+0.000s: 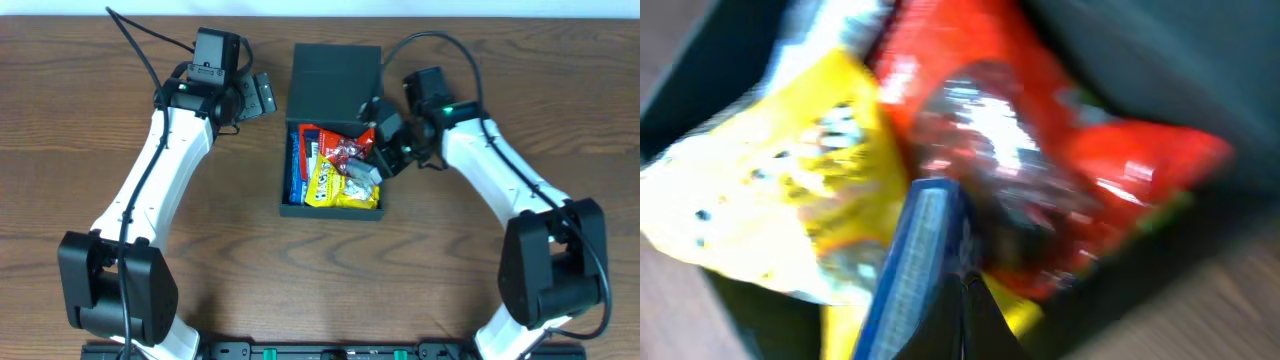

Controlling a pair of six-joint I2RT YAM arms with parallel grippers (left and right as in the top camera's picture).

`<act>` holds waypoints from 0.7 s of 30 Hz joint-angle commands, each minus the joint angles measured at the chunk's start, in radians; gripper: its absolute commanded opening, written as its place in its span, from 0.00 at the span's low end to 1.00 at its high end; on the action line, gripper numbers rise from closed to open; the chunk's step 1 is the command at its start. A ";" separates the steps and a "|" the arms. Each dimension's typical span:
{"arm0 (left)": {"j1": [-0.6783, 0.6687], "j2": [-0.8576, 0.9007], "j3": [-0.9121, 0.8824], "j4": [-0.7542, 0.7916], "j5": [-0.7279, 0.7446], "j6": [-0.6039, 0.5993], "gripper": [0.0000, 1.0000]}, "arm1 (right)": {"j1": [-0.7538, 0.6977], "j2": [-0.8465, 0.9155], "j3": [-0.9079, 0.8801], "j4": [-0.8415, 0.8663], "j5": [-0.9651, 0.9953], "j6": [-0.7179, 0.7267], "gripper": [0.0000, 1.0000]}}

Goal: Pack container
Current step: 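Push the box lid closed with the right gripper, left gripper lifting clear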

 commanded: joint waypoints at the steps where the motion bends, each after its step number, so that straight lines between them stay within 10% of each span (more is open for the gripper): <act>1: 0.023 0.002 0.008 0.003 -0.005 -0.001 0.96 | 0.049 -0.004 0.009 -0.053 -0.026 -0.006 0.01; 12: 0.079 0.005 0.008 0.126 -0.013 0.042 1.00 | 0.043 -0.152 0.013 -0.040 0.004 0.142 0.01; 18: 0.079 0.005 0.008 0.131 -0.005 0.040 0.73 | -0.075 -0.256 0.013 0.123 0.211 0.433 0.01; 21: 0.078 0.005 0.008 0.138 0.005 -0.015 0.36 | -0.141 -0.233 0.012 0.163 0.211 0.488 0.02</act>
